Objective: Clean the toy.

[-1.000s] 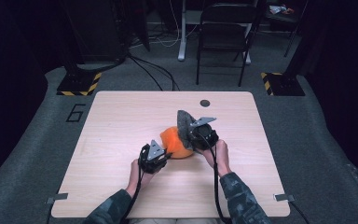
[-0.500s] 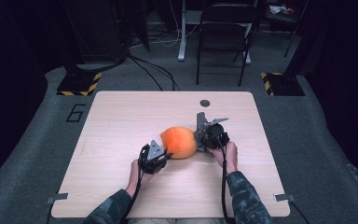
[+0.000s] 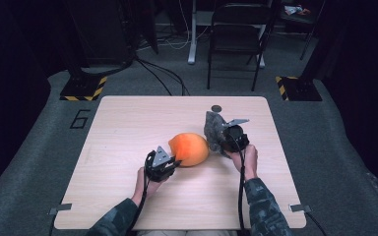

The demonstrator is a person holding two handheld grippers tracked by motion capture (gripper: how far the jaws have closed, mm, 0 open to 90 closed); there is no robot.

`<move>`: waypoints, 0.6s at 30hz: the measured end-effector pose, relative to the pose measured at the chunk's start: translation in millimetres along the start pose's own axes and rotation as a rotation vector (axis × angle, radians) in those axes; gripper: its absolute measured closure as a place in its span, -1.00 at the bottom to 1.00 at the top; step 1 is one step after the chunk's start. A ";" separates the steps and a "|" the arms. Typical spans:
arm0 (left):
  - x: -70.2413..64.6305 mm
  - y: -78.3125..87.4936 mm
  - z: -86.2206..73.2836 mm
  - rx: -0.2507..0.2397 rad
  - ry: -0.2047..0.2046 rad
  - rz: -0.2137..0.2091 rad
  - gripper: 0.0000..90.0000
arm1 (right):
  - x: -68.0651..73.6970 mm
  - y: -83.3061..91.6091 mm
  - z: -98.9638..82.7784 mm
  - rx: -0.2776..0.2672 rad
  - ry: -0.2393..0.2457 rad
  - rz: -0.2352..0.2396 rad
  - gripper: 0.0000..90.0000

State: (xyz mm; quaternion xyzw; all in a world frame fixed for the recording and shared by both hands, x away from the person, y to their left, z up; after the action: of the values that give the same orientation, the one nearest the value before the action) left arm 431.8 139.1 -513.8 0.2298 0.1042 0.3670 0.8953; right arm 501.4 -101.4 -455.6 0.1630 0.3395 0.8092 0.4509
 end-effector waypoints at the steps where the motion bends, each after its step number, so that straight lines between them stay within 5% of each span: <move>1: -0.4 0.7 0.6 -0.003 0.003 0.000 0.70 | 5.2 4.9 4.7 -0.019 0.011 0.011 0.65; 5: -0.2 6.1 4.5 -0.014 -0.013 0.000 0.70 | 32.1 15.7 16.9 -0.039 0.070 0.078 0.65; 10: -1.3 4.6 2.3 -0.014 -0.004 -0.011 0.66 | 47.7 -5.7 7.7 0.038 0.128 0.095 0.64; 18: -3.4 5.5 3.1 0.034 -0.076 0.066 -0.02 | 44.5 -15.7 0.9 0.044 0.127 0.078 0.65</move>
State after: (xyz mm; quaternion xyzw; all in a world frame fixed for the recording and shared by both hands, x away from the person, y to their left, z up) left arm 427.2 139.1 -508.4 0.2623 0.0686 0.3856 0.8819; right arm 487.6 -57.9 -467.8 0.1342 0.3788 0.8271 0.3929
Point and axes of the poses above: each handheld gripper's, and its own axes: y roughly backward along the jaws, z roughly out of its top, x roughly to its left, the point moved 4 cm from there along -y, roughly forward along the jaws, and after that the axes turned 3 degrees about y, right-handed, at the moved point
